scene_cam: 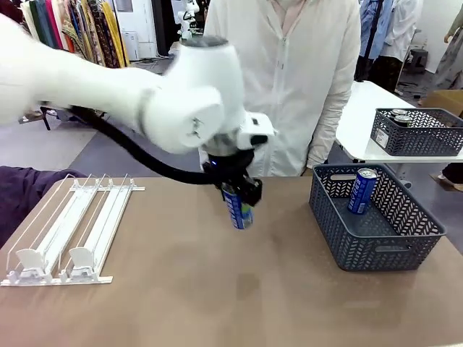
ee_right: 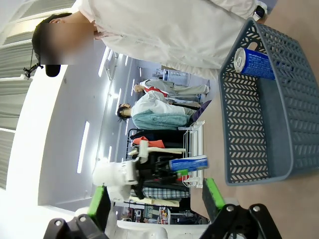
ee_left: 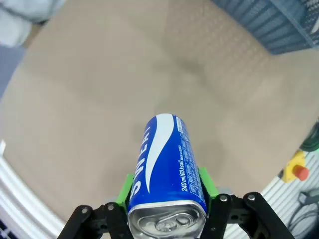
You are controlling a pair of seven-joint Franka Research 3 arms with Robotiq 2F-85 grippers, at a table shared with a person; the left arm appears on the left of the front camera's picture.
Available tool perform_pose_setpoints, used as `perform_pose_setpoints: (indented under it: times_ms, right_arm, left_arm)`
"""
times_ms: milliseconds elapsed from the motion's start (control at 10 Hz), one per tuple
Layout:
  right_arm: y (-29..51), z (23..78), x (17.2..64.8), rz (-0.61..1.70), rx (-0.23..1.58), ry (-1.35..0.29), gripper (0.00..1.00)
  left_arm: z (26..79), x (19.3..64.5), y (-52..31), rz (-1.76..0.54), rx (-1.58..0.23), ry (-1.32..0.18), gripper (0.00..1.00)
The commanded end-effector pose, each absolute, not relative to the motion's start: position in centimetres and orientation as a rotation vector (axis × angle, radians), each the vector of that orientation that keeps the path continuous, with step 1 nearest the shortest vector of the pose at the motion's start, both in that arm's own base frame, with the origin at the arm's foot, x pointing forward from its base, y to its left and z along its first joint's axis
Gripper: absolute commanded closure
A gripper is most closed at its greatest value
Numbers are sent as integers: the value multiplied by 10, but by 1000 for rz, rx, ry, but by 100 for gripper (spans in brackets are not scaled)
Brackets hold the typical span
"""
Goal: Retrieve and store the cans from the dispenser.
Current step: Pick up one can from the Automatic Can Dispenser and place it in the middle of the table.
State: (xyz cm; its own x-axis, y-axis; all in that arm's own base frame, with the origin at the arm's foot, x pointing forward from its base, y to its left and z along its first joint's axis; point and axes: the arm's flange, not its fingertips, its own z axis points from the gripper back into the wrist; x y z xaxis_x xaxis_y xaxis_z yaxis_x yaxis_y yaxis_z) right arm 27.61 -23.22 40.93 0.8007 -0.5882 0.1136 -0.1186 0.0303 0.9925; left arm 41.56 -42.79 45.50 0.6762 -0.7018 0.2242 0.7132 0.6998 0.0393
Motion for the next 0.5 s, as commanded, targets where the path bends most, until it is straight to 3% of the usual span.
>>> perform_pose_setpoints:
  times_ms: [0, 400]
  right_arm:
    - [-232, 413, 274, -392, 1521, -577, 0]
    - [-232, 413, 274, -392, 1521, -577, 0]
  left_arm:
    - [432, 449, -462, -823, 73, -176, 100]
    - [385, 479, -474, -799, 123, -80, 100]
